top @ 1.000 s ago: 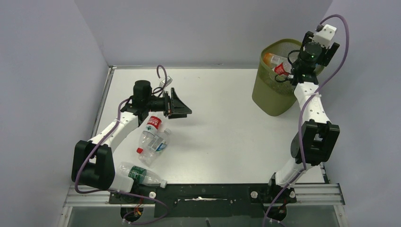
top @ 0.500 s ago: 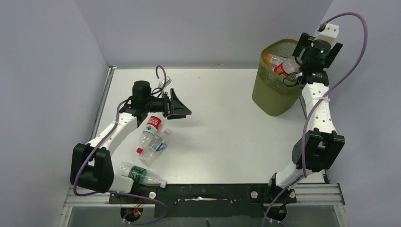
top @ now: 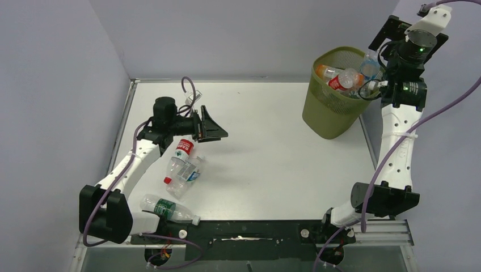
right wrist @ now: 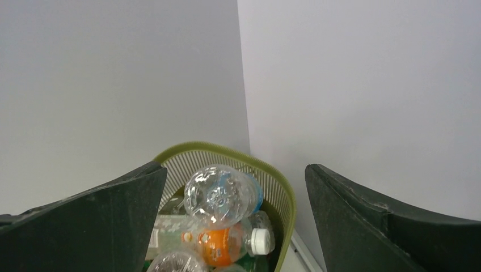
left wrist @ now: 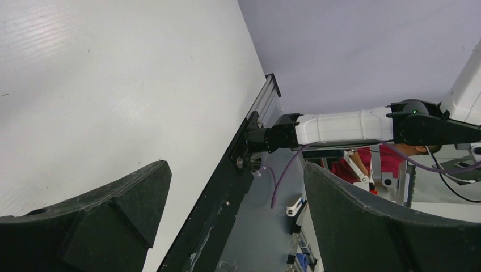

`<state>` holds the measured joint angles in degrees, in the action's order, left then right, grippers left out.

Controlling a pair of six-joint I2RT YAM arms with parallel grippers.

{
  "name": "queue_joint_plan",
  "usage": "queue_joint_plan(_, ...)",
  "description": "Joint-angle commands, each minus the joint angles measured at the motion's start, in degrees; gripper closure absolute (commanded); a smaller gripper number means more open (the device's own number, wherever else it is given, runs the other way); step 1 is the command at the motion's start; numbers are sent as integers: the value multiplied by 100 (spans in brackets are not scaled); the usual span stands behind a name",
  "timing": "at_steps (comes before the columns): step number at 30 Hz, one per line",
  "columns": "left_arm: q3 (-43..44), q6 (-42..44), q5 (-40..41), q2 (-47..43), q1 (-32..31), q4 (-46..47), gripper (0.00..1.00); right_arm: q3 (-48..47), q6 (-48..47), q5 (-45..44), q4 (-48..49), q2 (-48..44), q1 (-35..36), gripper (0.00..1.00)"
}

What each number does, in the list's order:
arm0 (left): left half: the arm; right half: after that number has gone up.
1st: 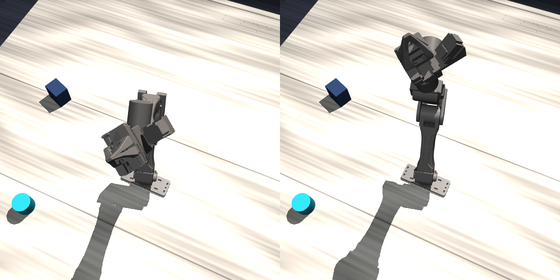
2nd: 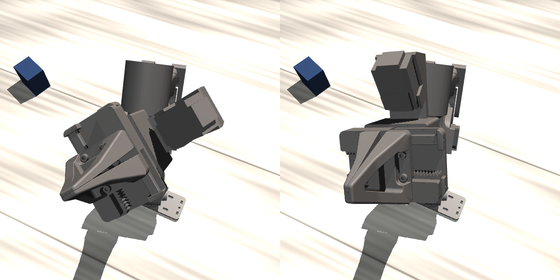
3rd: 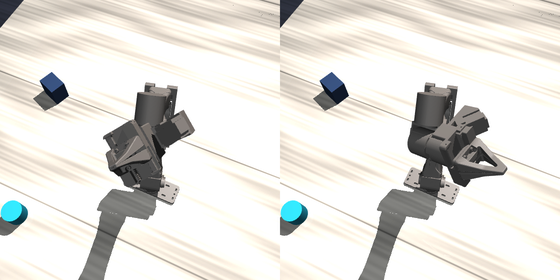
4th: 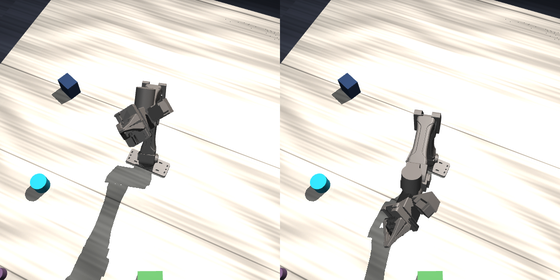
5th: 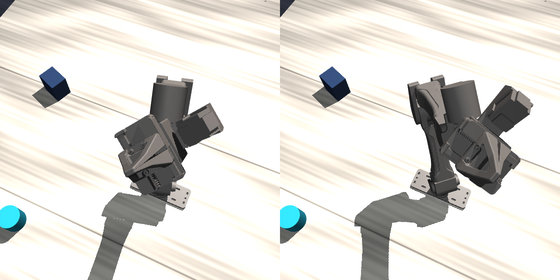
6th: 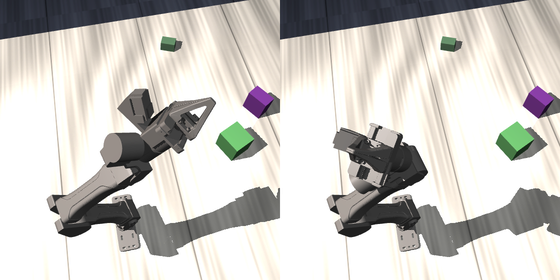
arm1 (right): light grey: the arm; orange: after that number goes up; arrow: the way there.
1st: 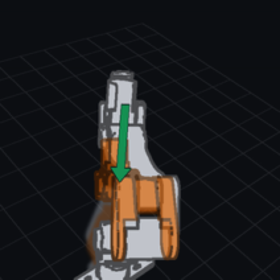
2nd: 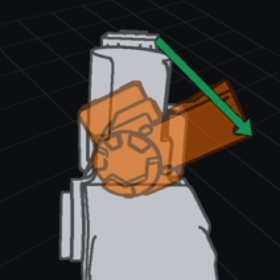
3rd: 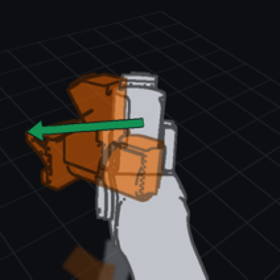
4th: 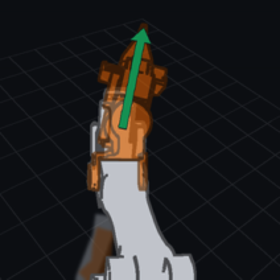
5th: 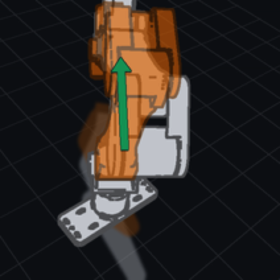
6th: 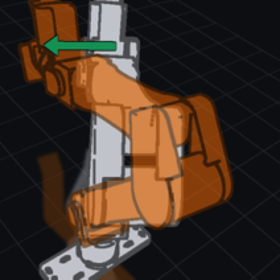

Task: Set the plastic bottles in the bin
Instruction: Place the plastic bottle in the trash bin, then pick up the plastic bottle at the center of the board.

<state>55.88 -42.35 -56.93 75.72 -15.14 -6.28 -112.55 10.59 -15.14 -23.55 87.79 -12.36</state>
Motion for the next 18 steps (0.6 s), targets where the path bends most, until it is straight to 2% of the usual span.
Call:
queue_joint_plan(1,292,174,253,-323,81,-325,10,-403,238,589,-656,-263,-30,1)
queue_joint_plan(7,273,230,702,-583,354,-836,9,-336,406,1556,-1131,-751,9,2)
queue_joint_plan(10,259,318,923,-705,538,-1131,9,51,499,2090,-1288,-1113,74,2)
queue_joint_plan(15,214,252,1088,-995,770,-1333,9,1369,380,3085,-1060,-1964,448,2)
queue_joint_plan(18,399,367,1345,-1110,792,-1708,9,2401,298,3290,-700,-2702,832,2)
